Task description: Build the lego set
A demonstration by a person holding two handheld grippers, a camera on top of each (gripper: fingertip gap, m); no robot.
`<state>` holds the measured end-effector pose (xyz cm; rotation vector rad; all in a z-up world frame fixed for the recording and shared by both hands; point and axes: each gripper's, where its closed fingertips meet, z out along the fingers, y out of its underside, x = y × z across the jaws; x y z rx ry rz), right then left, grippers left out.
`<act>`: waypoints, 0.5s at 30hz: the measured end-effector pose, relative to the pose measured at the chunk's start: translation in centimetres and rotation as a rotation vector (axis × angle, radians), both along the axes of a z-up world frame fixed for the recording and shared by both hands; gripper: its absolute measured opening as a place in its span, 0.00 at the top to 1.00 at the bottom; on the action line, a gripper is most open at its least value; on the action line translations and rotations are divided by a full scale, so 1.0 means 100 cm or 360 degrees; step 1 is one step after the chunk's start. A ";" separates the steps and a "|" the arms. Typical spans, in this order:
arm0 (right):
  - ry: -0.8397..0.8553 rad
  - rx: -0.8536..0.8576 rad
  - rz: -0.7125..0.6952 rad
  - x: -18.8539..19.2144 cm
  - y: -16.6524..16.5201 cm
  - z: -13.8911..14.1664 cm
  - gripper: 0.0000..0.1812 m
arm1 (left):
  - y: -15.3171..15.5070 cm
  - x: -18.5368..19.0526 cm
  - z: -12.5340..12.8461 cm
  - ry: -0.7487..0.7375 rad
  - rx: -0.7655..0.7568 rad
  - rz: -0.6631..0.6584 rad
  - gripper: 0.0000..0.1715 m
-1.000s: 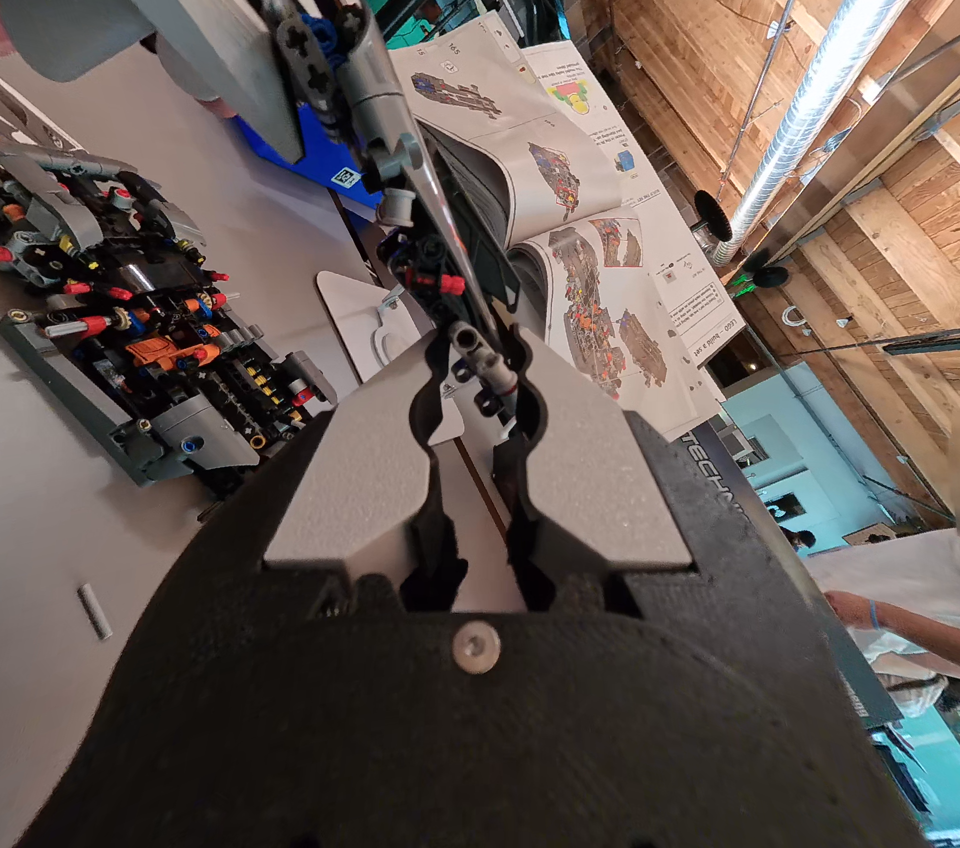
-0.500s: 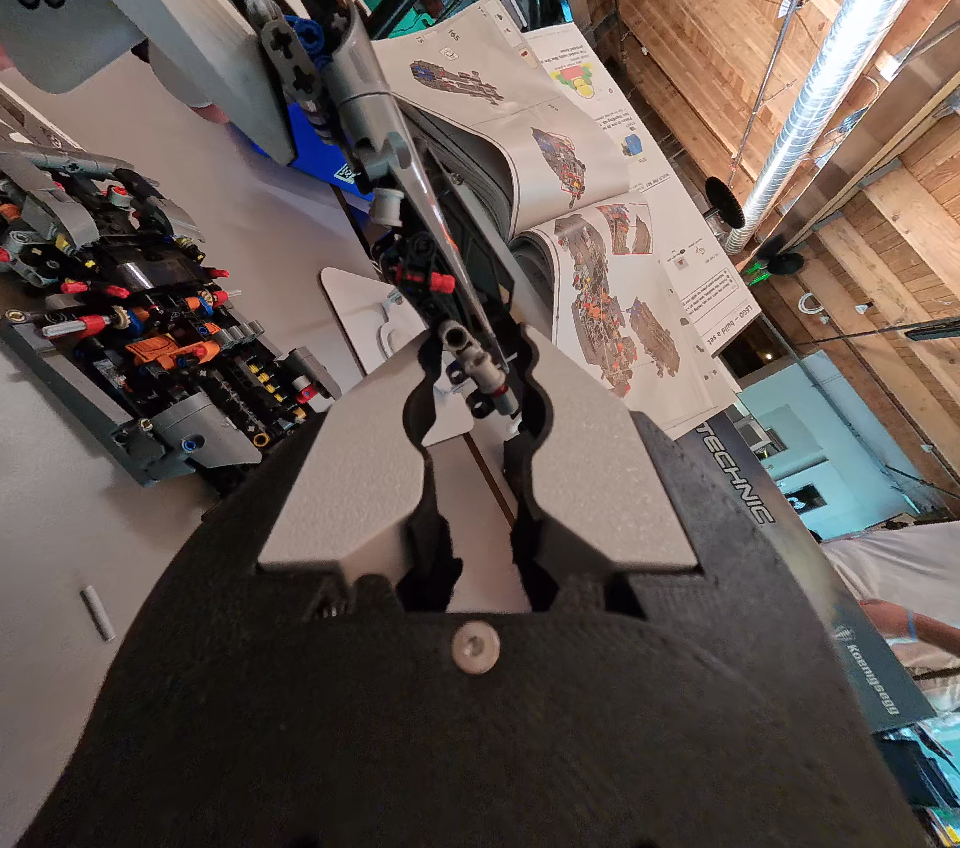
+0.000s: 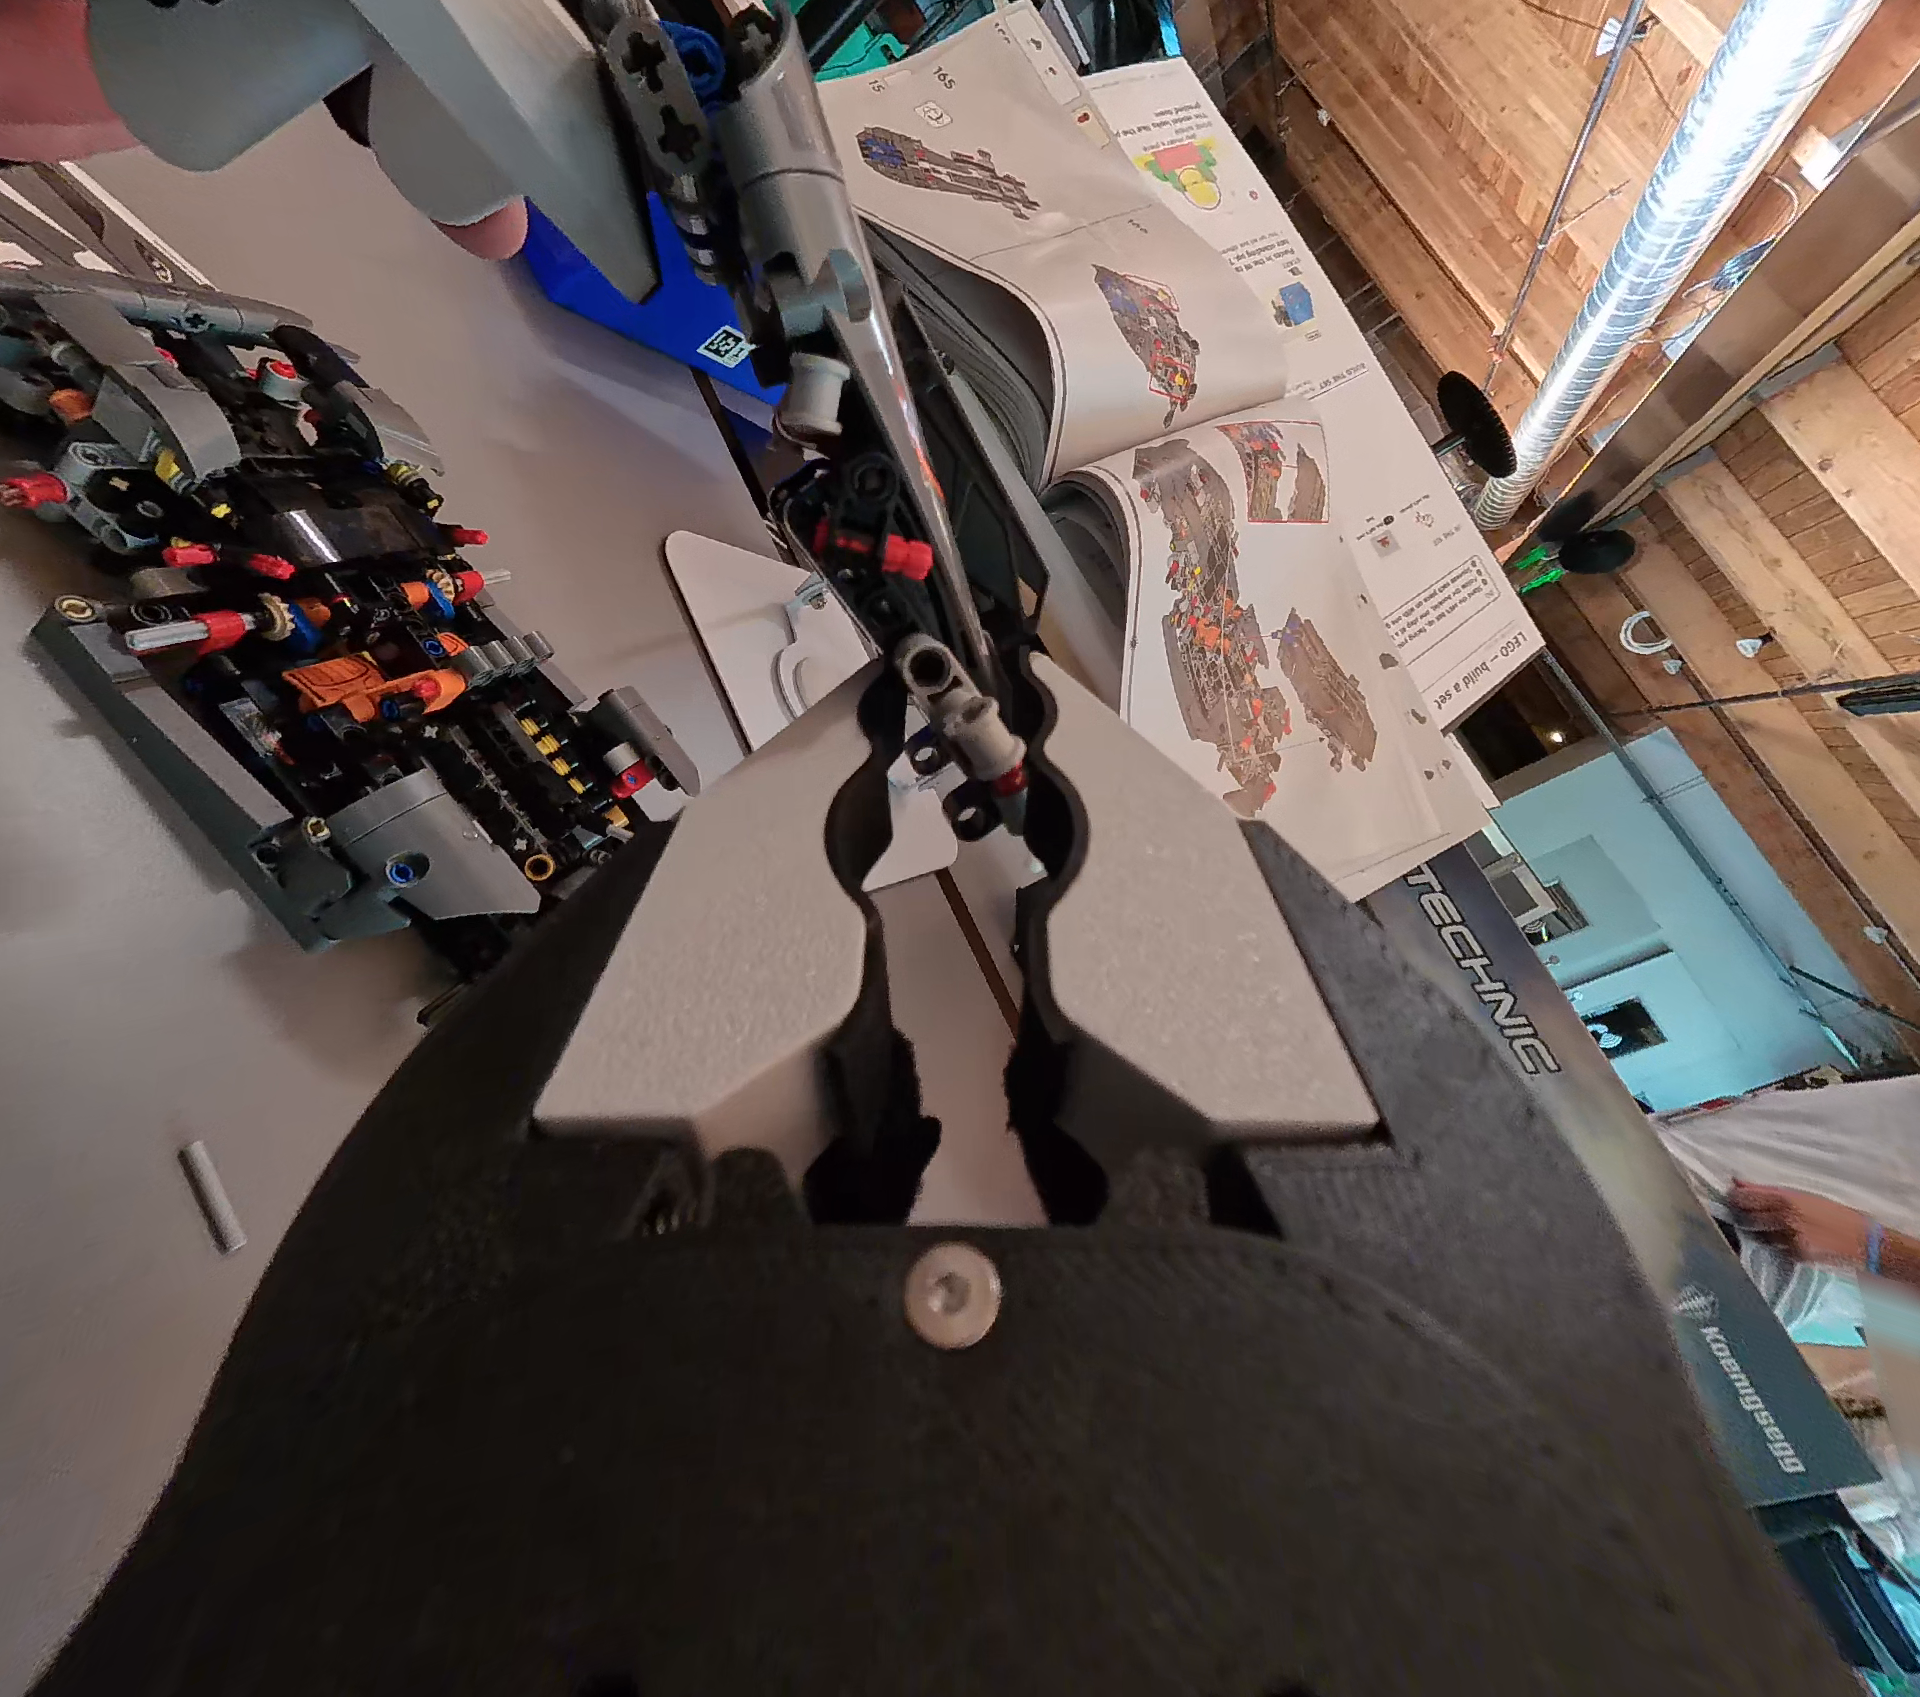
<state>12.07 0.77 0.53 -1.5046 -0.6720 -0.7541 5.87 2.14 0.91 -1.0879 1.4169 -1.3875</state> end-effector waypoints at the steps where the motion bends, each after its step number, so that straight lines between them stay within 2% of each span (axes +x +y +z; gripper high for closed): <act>1: -0.0008 0.0000 0.0007 -0.001 0.000 0.000 0.90 | 0.000 0.000 0.000 -0.0002 -0.0005 -0.0006 0.74; 15: 0.0035 -0.0040 0.0000 0.005 0.004 -0.008 0.87 | 0.006 0.008 -0.006 0.0002 -0.0055 -0.0057 0.74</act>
